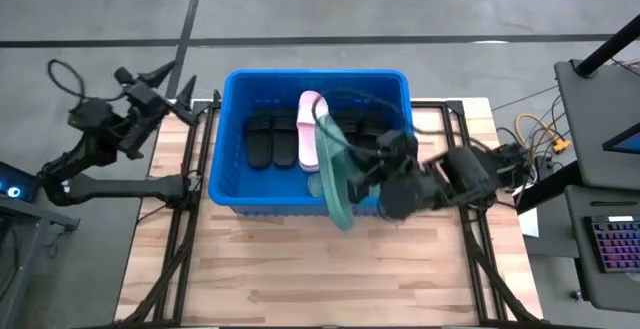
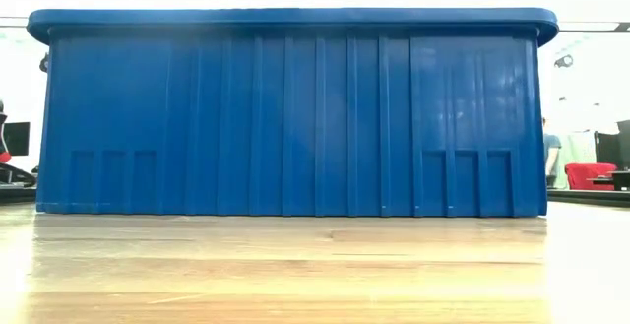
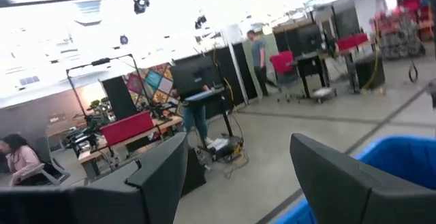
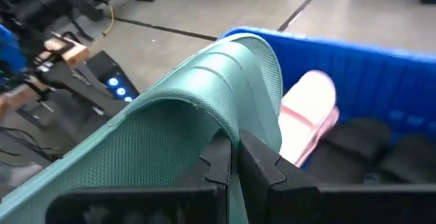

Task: Pick and place slides into bin
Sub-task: Put the green slide into the blue bin

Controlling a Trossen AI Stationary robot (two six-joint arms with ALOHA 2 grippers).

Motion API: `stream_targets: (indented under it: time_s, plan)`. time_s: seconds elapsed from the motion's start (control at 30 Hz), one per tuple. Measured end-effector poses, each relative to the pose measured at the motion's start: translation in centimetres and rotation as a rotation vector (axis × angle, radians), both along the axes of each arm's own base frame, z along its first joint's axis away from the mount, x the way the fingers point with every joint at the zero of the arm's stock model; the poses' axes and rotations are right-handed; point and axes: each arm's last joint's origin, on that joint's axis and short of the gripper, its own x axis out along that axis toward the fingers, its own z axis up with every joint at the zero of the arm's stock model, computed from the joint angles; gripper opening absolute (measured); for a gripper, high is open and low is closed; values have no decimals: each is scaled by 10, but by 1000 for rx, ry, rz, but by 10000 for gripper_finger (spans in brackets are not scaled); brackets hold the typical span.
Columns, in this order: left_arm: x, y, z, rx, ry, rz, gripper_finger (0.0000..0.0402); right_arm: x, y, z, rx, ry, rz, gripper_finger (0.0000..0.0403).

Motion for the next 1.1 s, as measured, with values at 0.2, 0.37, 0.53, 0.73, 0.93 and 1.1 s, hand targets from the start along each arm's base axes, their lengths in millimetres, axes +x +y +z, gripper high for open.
stream_targets:
  time_s: [0.2,0.37,0.53,0.73,0.93,1.1]
  plan:
    - [-9,-2,2,5,-27,-4,244,14,-37,11,-107,75,65,8]
    - [-17,-5,3,-12,-107,-77,244,28,-75,16,-131,107,154,8]
    - [-19,-7,4,1,-119,-153,244,33,-113,17,-177,175,208,8]
    - [-26,-8,2,-48,-173,-168,244,33,-151,15,-285,294,279,8]
    - [-30,-9,2,-79,-214,-175,244,42,-190,11,-429,375,413,8]
    - [-30,-9,2,-79,-215,-175,244,57,-216,1,-567,382,671,8]
